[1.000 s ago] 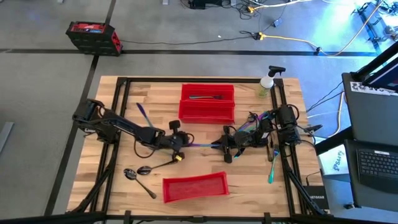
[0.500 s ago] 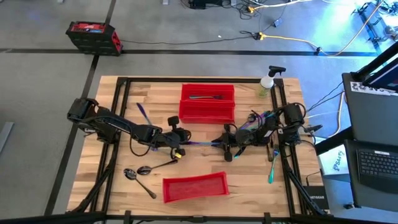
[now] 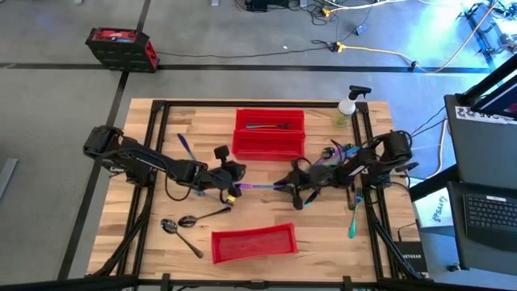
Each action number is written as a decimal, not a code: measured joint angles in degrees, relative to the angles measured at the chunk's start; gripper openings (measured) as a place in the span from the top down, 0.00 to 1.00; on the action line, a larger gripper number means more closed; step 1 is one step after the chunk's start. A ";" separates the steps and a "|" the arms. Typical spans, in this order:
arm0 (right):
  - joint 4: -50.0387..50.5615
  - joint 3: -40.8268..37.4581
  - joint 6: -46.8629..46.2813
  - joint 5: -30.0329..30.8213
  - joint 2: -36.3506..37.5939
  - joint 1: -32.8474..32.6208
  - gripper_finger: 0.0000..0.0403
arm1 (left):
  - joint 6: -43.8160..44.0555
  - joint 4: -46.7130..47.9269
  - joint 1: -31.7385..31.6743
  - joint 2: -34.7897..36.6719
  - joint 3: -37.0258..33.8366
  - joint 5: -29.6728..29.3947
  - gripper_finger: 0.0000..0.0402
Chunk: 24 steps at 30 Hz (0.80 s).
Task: Sort silverware
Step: Put the purple table knife into the bottom red bin
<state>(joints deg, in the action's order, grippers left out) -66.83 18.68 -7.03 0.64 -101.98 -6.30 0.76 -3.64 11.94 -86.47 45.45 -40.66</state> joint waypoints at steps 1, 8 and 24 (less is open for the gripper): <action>0.06 0.02 -0.45 -0.22 0.89 0.00 0.88 | 0.02 0.17 0.00 0.97 0.00 -0.02 1.00; 6.94 0.67 -3.61 -1.73 6.88 -0.73 0.88 | 1.45 2.89 0.53 10.03 0.02 -3.02 1.00; 44.18 27.39 -5.09 13.03 10.01 -12.13 0.88 | -5.73 10.69 4.94 41.02 -4.36 6.67 1.00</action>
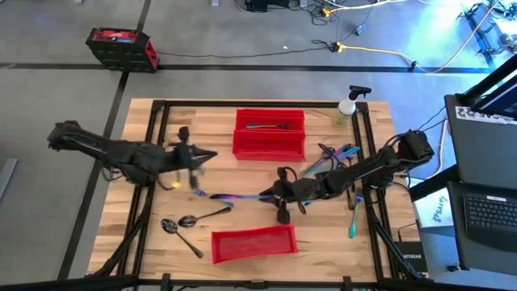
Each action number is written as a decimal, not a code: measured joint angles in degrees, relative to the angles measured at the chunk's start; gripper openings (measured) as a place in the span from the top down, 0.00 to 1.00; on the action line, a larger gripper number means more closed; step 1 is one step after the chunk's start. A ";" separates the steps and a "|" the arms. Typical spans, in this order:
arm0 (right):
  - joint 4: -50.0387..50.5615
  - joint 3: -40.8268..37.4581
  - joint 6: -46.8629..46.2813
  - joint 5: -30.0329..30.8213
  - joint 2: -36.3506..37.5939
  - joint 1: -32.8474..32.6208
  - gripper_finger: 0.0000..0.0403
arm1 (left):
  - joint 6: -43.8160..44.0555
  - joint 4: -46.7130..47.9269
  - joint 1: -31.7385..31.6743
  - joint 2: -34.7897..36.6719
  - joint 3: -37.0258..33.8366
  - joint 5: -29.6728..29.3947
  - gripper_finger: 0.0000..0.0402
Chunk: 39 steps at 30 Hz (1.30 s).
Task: Sort silverware
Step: Put the purple table knife into the bottom red bin
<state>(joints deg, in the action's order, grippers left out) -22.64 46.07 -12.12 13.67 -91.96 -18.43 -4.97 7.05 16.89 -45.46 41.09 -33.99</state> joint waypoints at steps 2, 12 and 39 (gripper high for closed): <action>1.57 2.46 -0.71 2.03 0.01 -1.53 0.88 | 0.64 -0.04 0.02 4.89 -2.48 5.77 1.00; 3.52 4.67 -11.82 14.25 0.00 -12.32 0.88 | 3.47 0.14 0.04 16.60 -11.54 16.66 1.00; 3.42 4.65 -16.04 8.00 -9.18 -18.85 0.85 | 3.03 3.37 0.02 17.16 -12.69 16.87 1.00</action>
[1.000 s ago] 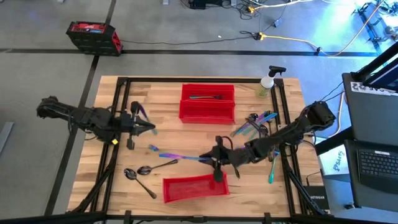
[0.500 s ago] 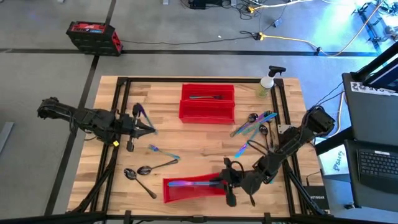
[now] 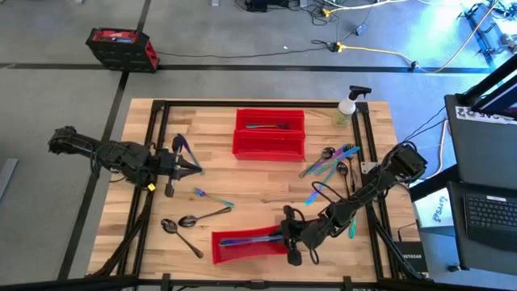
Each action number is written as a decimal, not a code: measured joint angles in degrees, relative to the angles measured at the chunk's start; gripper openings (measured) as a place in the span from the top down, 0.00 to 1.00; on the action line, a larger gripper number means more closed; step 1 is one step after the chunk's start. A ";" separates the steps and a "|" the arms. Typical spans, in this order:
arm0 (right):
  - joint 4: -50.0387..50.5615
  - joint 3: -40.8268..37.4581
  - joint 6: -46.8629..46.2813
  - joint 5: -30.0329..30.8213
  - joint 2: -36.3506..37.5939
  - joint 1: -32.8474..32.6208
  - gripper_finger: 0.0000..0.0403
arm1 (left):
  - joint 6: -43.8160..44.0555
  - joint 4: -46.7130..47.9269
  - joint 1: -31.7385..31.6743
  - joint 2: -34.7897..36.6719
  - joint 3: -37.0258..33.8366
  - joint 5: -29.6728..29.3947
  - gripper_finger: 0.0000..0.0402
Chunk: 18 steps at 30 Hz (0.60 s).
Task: Sort silverware
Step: Put the purple table knife into the bottom red bin, then move the bottom red bin to the center of the table
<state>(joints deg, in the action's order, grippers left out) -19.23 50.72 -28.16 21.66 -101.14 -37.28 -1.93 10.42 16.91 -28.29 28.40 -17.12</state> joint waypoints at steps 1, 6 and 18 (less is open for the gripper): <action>0.10 0.00 0.05 0.22 0.00 0.25 0.85 | 0.02 -0.07 0.00 0.02 0.00 0.00 1.00; -0.32 0.05 0.00 -0.25 0.00 0.22 0.85 | -0.35 0.01 0.00 0.02 0.00 -0.02 1.00; 4.43 3.30 0.32 2.20 0.00 0.20 0.69 | -2.62 0.63 -0.04 0.02 0.00 -0.02 1.00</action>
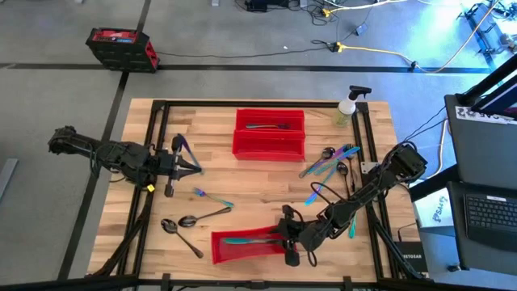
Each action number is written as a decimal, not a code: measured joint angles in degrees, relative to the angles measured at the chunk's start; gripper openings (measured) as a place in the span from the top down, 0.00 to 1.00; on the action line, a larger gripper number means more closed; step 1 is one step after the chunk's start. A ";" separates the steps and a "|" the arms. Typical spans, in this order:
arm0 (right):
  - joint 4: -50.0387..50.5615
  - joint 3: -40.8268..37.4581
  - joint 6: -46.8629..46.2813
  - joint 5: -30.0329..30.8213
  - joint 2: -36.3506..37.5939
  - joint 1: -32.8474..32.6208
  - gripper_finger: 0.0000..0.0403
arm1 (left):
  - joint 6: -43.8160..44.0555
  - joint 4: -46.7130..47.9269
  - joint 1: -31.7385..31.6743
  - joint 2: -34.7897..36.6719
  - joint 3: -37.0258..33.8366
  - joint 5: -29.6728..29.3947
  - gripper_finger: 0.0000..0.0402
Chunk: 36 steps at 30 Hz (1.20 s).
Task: Sort silverware
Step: Move the bottom red bin to the center of the table
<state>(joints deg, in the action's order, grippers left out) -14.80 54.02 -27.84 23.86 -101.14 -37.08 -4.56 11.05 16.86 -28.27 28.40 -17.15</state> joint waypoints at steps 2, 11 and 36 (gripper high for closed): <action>-0.13 0.00 -0.23 0.06 0.00 0.00 0.65 | 0.00 0.08 0.00 0.00 0.00 0.00 1.00; 1.30 3.67 6.19 1.42 0.00 0.62 0.55 | 0.04 0.46 -0.02 0.00 0.00 0.00 1.00; 14.51 5.33 11.62 -19.94 -2.67 11.63 0.68 | 0.20 1.80 -0.02 0.00 0.00 -1.82 1.00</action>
<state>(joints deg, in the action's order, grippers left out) -0.29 59.35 -16.23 3.92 -103.81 -25.45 -4.36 12.85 16.84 -28.27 28.40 -18.96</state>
